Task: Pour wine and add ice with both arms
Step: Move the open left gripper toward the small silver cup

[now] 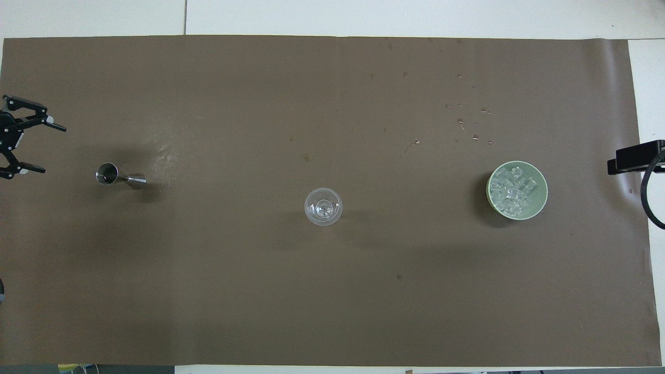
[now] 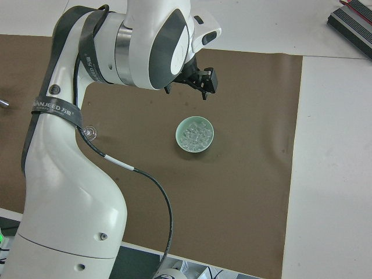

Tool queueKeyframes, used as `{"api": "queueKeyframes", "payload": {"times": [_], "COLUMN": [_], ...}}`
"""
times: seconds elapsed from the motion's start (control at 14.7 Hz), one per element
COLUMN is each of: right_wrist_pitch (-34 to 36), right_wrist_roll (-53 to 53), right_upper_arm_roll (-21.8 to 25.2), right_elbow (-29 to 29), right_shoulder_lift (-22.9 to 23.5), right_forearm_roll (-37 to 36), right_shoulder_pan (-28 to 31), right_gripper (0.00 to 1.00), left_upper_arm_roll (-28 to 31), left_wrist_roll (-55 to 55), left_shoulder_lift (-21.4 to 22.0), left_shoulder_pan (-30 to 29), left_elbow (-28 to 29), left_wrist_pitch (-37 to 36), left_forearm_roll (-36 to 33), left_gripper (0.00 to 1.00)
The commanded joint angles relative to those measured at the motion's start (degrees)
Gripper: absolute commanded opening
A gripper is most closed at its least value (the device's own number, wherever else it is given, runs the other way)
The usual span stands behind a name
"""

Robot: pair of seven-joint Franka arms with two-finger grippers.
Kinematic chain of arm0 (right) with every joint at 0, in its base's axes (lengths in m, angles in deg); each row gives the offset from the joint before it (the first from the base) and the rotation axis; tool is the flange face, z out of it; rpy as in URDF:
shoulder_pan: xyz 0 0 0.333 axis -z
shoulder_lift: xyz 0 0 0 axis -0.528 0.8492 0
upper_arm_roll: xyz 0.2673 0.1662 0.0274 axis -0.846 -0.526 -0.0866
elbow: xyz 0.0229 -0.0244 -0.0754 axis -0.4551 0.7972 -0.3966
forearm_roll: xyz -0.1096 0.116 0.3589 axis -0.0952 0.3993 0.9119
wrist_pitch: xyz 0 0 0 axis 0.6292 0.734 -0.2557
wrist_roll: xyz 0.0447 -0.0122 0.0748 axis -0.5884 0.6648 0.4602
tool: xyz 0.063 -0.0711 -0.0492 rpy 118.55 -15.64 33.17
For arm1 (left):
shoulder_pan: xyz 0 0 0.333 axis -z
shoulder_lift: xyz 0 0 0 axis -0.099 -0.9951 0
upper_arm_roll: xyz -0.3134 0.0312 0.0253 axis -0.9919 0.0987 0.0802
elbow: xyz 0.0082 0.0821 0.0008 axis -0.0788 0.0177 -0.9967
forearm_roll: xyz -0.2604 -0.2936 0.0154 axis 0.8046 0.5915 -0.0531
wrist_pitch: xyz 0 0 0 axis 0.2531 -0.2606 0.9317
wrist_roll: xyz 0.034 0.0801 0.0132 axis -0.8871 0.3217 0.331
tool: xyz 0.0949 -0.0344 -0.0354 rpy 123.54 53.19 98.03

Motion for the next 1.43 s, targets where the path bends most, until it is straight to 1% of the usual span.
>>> {"api": "queueKeyframes", "payload": {"times": [0.0, 0.14, 0.34, 0.48, 0.54, 0.68, 0.88, 0.95, 1.09, 1.22, 1.36], "right_wrist_pitch": [-0.19, -0.19, -0.19, -0.19, -0.19, -0.19, -0.19, -0.19, -0.19, -0.19, -0.19], "right_wrist_roll": [0.98, 0.98, 0.98, 0.98, 0.98, 0.98, 0.98, 0.98, 0.98, 0.98, 0.98], "right_upper_arm_roll": [0.01, 0.01, 0.01, 0.01, 0.01, 0.01, 0.01, 0.01, 0.01, 0.01, 0.01], "right_elbow": [0.22, 0.22, 0.22, 0.22, 0.22, 0.22, 0.22, 0.22, 0.22, 0.22, 0.22], "right_shoulder_lift": [-0.02, -0.02, -0.02, -0.02, -0.02, -0.02, -0.02, -0.02, -0.02, -0.02, -0.02], "right_forearm_roll": [0.66, 0.66, 0.66, 0.66, 0.66, 0.66, 0.66, 0.66, 0.66, 0.66, 0.66], "right_shoulder_pan": [0.43, 0.43, 0.43, 0.43, 0.34, 0.43, 0.43, 0.34, 0.43, 0.43, 0.43], "right_gripper": [1.0, 1.0, 1.0, 1.0, 1.0, 1.0, 1.0, 1.0, 1.0, 1.0, 1.0], "left_upper_arm_roll": [0.16, -0.01, 0.16, 0.07, 0.16, 0.16, 0.16, 0.16, 0.16, 0.07, -0.19], "left_wrist_roll": [6.21, 5.96, 6.4, 6.48, 6.75, 8.41, 16.39, 17.11, 17.3, 17.04, 15.99], "left_shoulder_lift": [2.07, 6.03, 9.55, 11.48, 12.19, 14.12, 13.26, 12.99, 9.84, 7.46, 7.71], "left_shoulder_pan": [-1.8, -5.03, -5.94, -6.1, -6.37, -6.81, -6.55, -6.29, -6.98, -8.13, -7.87], "left_elbow": [7.1, 15.63, 23.28, 27.78, 29.8, 34.98, 34.48, 34.48, 33.87, 32.02, 32.89], "left_wrist_pitch": [3.78, 5.9, 6.35, 8.62, 9.41, 14.58, 16.98, 17.33, 18.38, 18.3, 18.04], "left_forearm_roll": [4.07, 6.36, 7.87, 8.13, 10.22, 18.2, 23.49, 25.42, 28.33, 28.43, 28.69], "left_gripper": [1.0, 1.0, 1.0, 1.0, 1.0, 1.0, 1.0, 1.0, 1.0, 1.0, 1.0]}}
